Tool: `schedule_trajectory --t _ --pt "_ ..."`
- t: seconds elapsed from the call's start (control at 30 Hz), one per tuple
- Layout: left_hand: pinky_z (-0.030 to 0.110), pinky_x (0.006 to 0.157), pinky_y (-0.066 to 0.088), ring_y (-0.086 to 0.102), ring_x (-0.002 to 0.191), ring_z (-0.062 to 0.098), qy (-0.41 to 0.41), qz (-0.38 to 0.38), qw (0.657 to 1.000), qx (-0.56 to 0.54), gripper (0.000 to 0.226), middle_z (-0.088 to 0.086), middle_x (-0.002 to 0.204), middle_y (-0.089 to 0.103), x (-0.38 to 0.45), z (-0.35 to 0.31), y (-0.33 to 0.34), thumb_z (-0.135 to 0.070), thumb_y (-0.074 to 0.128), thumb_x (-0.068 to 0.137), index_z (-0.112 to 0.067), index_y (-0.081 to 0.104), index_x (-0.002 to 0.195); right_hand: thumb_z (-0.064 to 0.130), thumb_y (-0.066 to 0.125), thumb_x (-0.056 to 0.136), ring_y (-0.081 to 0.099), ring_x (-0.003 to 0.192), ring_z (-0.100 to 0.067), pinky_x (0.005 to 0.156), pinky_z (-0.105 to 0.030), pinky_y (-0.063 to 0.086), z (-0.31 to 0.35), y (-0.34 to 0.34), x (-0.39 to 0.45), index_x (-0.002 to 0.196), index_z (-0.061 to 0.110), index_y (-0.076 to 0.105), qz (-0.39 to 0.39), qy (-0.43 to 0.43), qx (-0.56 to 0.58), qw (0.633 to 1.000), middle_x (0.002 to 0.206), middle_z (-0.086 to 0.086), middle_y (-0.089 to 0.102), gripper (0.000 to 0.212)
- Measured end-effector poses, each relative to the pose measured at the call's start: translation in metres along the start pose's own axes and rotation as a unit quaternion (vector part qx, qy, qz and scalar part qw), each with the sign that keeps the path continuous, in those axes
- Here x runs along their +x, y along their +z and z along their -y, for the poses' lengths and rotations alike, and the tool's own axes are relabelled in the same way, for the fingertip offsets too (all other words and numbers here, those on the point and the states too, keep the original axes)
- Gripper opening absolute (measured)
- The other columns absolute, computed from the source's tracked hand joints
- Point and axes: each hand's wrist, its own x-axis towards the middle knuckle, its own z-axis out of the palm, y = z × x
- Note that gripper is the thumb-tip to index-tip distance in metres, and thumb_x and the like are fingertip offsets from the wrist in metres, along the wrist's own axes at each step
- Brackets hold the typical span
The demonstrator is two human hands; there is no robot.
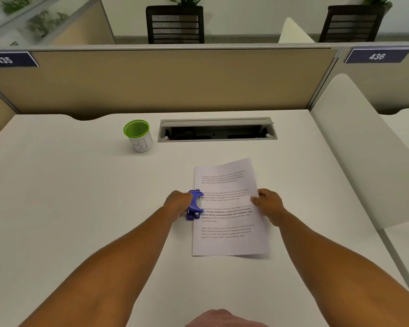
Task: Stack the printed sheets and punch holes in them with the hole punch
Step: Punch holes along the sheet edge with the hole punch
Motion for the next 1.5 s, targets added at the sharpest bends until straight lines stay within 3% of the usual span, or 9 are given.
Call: schedule_trajectory --t 0.17,0.27,0.47,0.63,0.77,0.9,1.07,1.23,1.5 --pt "0.032 0.075 0.049 0.069 0.103 0.032 -0.004 -0.007 1.000 -0.004 0.030 0.016 0.107 0.071 -0.001 -0.002 -0.002 -0.021 0.058 0.085 -0.002 0.064 0.107 0.016 0.053 0.084 0.054 0.071 -0.028 0.067 -0.033 0.046 0.001 0.002 0.001 0.073 0.000 0.059 -0.033 -0.002 -0.082 0.996 0.075 -0.009 0.061 0.020" --pt "0.030 0.069 0.047 0.071 0.092 0.029 -0.005 -0.003 1.000 -0.009 0.028 0.014 0.104 0.073 -0.003 -0.003 -0.004 -0.024 0.059 0.086 -0.004 0.065 0.106 0.016 0.049 0.081 0.041 0.063 -0.023 0.060 -0.031 0.031 -0.001 -0.001 0.001 0.062 0.014 0.044 -0.072 -0.008 -0.138 0.988 0.064 -0.007 0.046 0.020" --pt "0.024 0.054 0.043 0.065 0.066 0.016 -0.006 0.001 1.000 -0.012 0.025 0.006 0.087 0.071 0.000 0.000 -0.006 -0.031 0.063 0.087 -0.008 0.064 0.099 0.008 0.042 0.071 0.039 0.062 -0.024 0.059 -0.029 0.031 -0.002 -0.001 0.000 0.057 0.017 0.041 -0.080 0.010 -0.151 0.985 0.059 -0.002 0.045 0.017" --pt "0.037 0.081 0.056 0.065 0.080 0.024 0.008 0.007 1.000 0.006 0.038 0.015 0.101 0.073 0.009 0.005 -0.004 -0.035 0.073 0.084 -0.002 0.067 0.100 0.021 0.051 0.084 0.054 0.077 -0.022 0.062 -0.026 0.039 -0.001 0.003 0.000 0.075 0.022 0.059 -0.097 0.020 -0.165 0.981 0.085 0.000 0.060 0.013" --pt "0.046 0.098 0.052 0.069 0.097 0.031 0.017 0.014 1.000 0.013 0.044 0.021 0.110 0.071 0.011 0.011 -0.004 -0.034 0.076 0.082 0.004 0.067 0.103 0.033 0.057 0.089 0.050 0.110 -0.027 0.084 -0.038 0.048 -0.006 0.018 -0.002 0.104 0.016 0.066 -0.123 -0.063 -0.246 0.959 0.113 -0.006 0.057 0.024" --pt "0.047 0.098 0.052 0.068 0.100 0.033 0.033 0.022 0.999 0.014 0.035 0.023 0.114 0.069 0.010 0.011 -0.005 -0.036 0.074 0.083 -0.004 0.062 0.089 0.036 0.054 0.091 0.040 0.125 -0.028 0.094 -0.043 0.042 -0.014 0.034 -0.004 0.118 0.013 0.062 -0.135 -0.208 -0.347 0.904 0.131 -0.003 0.053 0.037" --pt "0.047 0.091 0.056 0.066 0.085 0.026 0.046 0.008 0.999 0.004 0.030 0.021 0.102 0.071 0.012 0.016 -0.004 -0.036 0.077 0.080 -0.011 0.060 0.077 0.037 0.043 0.096 0.018 0.147 -0.029 0.116 -0.047 0.021 -0.030 0.052 0.002 0.131 0.012 0.053 -0.091 -0.253 -0.408 0.872 0.154 -0.006 0.035 0.044" --pt "0.043 0.095 0.054 0.070 0.097 0.022 0.042 -0.018 0.999 -0.001 0.060 0.005 0.112 0.070 0.013 0.024 -0.005 -0.046 0.081 0.073 -0.014 0.060 0.119 0.033 0.031 0.101 0.005 0.150 -0.026 0.121 -0.050 0.007 -0.040 0.063 0.004 0.142 0.011 0.042 -0.057 -0.277 -0.433 0.856 0.161 -0.005 0.021 0.048" --pt "0.042 0.092 0.055 0.074 0.085 0.018 0.058 -0.024 0.998 0.014 0.054 0.002 0.110 0.071 0.015 0.026 -0.006 -0.046 0.082 0.072 -0.020 0.060 0.114 0.032 0.030 0.100 0.009 0.150 -0.025 0.121 -0.048 0.006 -0.047 0.067 0.003 0.145 0.011 0.040 -0.065 -0.282 -0.408 0.866 0.161 -0.005 0.019 0.050"
